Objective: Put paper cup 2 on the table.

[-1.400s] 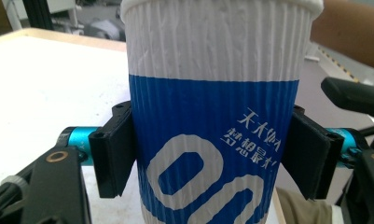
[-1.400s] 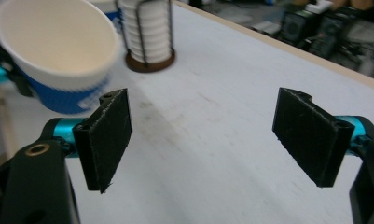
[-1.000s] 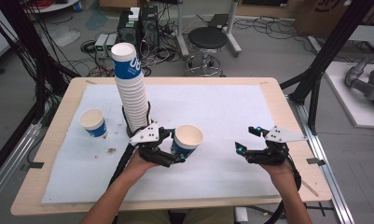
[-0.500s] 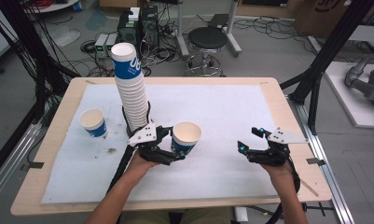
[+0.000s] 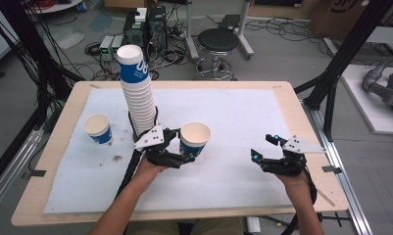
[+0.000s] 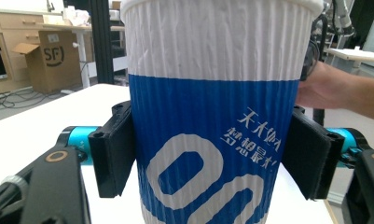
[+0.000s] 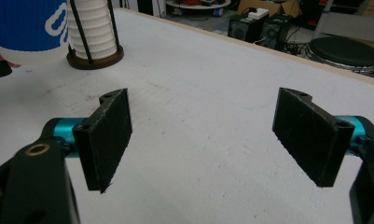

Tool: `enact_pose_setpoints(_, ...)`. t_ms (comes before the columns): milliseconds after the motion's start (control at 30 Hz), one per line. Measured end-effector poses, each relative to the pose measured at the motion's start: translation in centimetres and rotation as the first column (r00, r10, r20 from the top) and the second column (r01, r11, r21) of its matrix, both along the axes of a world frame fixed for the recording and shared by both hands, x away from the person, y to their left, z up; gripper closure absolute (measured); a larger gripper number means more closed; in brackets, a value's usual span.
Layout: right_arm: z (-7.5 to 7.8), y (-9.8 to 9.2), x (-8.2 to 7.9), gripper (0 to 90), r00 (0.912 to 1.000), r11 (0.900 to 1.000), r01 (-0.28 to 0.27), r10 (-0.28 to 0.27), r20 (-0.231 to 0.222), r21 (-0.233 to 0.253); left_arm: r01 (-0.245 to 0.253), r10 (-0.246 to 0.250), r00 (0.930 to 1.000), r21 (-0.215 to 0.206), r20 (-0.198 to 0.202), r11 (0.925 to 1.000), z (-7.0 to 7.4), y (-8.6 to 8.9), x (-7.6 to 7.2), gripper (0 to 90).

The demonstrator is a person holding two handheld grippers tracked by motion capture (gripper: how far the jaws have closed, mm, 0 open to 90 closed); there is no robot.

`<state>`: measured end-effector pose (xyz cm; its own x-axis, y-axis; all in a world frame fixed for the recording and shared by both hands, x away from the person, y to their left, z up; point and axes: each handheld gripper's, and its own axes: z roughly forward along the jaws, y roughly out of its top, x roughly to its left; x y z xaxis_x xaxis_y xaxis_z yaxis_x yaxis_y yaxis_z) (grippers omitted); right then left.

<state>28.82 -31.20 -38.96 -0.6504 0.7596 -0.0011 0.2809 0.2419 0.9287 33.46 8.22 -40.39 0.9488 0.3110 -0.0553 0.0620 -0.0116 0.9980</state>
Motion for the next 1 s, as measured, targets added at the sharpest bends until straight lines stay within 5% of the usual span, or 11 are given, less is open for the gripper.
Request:
enact_pose_setpoints(367, 0.2, -0.5, -0.2, 20.3, 0.9995, 0.999, 0.022, -0.022, 0.022, 0.026, -0.026, 0.026, 0.9995, -0.02, -0.017, 0.9994, 0.7, -2.0, 2.8, 26.1)
enact_pose_setpoints(900, 0.0, -1.1, -0.7, 20.3, 0.9991, 0.999, 0.032, -0.032, 0.028, 0.024, -0.094, 0.089, 0.994, -0.071, -0.063, 0.993, -2.0, -6.0, 4.8, 25.8)
enact_pose_setpoints(1000, 0.0, -1.2, -0.8, 20.3, 0.999, 0.999, 0.034, -0.035, 0.029, 0.028, -0.11, 0.105, 0.9912, -0.051, -0.08, 0.9927, -2.5, -6.6, 5.1, 25.6)
